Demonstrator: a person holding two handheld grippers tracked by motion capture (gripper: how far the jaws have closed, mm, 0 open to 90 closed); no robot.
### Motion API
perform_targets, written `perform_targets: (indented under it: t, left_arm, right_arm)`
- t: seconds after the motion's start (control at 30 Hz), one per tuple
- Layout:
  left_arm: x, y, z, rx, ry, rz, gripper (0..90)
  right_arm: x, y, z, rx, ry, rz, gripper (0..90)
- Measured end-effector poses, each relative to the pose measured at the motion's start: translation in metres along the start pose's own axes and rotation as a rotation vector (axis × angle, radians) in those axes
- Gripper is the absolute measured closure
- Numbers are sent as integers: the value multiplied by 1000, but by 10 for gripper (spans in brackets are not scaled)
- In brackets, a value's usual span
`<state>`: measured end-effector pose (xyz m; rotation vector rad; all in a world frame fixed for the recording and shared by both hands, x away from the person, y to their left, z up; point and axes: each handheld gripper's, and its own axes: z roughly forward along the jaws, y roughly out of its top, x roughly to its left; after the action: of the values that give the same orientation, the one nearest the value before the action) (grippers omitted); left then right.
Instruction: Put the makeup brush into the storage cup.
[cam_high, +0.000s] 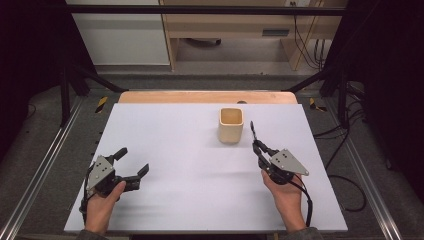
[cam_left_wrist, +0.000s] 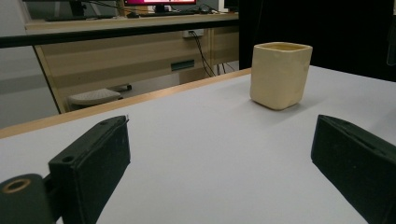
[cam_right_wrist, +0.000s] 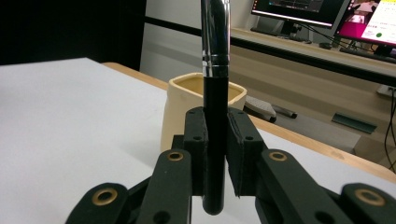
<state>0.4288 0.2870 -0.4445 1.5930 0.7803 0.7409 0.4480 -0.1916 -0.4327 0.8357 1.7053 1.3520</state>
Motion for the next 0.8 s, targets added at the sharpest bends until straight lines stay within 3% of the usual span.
perform_targets:
  t: [0.17, 0.5, 0.8]
  left_arm:
    - [2, -1, -1, 1, 9, -17, 43]
    - [2, -1, -1, -2, -4, -30, 43]
    - [0, 0, -1, -11, -15, -32, 43]
  right_arm:
    - [-1, 0, 3, -16, 1, 49, 794]
    - [2, -2, 10, -27, 53, 146, 794]
    - [3, 0, 15, -50, 84, 188, 794]
